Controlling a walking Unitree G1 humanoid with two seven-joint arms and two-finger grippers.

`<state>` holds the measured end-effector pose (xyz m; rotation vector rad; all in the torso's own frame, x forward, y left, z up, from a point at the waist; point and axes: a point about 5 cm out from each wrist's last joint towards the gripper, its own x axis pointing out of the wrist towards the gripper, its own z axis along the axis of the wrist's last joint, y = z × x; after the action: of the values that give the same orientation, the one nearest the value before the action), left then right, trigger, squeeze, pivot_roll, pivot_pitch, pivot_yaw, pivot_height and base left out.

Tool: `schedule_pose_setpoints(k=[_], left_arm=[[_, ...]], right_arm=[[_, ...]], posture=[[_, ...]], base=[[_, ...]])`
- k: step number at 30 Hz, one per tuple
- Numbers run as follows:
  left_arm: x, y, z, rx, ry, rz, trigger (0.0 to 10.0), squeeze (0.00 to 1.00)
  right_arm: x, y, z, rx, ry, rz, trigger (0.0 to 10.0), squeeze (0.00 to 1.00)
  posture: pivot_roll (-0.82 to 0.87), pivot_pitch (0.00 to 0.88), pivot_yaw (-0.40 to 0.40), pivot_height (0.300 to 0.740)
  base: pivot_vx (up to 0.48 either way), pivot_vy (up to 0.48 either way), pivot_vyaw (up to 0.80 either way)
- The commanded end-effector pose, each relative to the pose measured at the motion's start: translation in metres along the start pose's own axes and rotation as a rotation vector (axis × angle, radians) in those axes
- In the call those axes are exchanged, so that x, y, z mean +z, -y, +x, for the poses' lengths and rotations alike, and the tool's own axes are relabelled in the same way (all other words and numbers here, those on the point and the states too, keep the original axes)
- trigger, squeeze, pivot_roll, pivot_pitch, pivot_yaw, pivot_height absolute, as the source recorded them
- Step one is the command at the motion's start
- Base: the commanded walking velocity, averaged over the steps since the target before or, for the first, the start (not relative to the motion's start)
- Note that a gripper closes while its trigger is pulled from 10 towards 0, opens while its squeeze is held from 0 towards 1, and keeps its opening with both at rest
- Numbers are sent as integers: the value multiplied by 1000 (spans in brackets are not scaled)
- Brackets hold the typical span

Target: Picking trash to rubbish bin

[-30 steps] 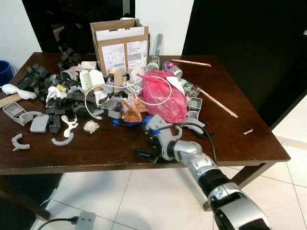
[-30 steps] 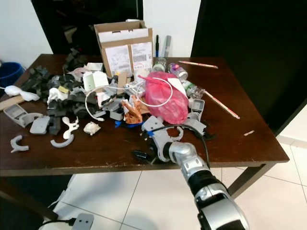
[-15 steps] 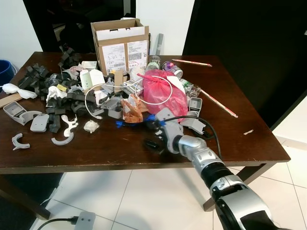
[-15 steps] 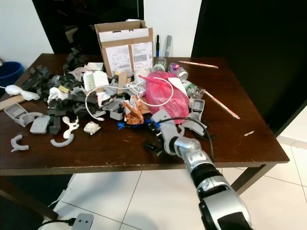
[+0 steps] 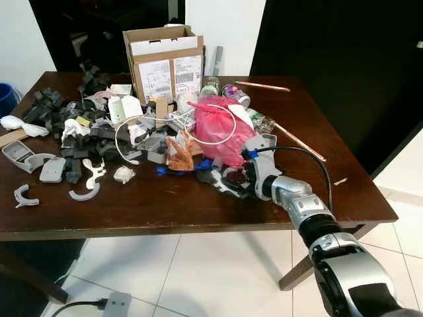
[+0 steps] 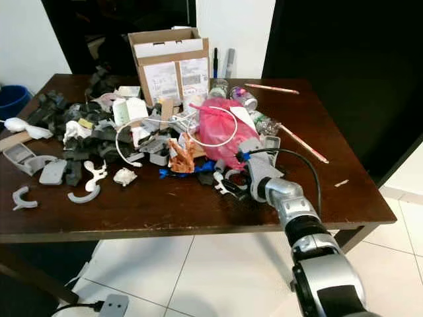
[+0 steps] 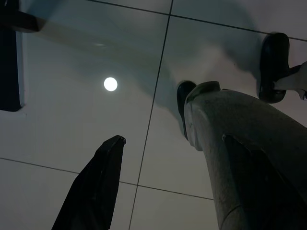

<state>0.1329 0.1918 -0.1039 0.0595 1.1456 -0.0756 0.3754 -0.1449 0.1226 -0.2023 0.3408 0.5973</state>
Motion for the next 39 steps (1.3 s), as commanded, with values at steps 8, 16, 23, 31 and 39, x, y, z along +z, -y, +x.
schedule_pose_setpoints(k=[8, 16, 23, 31, 39], left_arm=[[-13, 7, 0, -28, -55, 11, 10000, 0], [-16, 9, -1, -31, -59, 3, 10000, 0], [-16, 10, -1, -35, -57, -3, 10000, 0], [-14, 13, 0, -38, -50, -9, 10000, 0], [-16, 14, 0, -42, -54, -7, 10000, 0]], right_arm=[[-18, -25, 12, 68, -75, 110, 10000, 0], [-27, -22, 12, -19, -139, 106, 10000, 0], [-36, -22, 12, -70, -199, 64, 4667, 0], [-41, -24, 12, -75, -240, -22, 0, 0], [-34, -27, 14, -54, -182, -5, 0, 0]], posture=[[70, 82, -51, 740], [71, 92, -55, 740], [77, 95, -60, 740], [75, 97, -63, 740], [70, 98, -61, 740]], base=[[0, 0, 0], [0, 0, 0], [0, 0, 0], [0, 0, 0], [0, 0, 0]])
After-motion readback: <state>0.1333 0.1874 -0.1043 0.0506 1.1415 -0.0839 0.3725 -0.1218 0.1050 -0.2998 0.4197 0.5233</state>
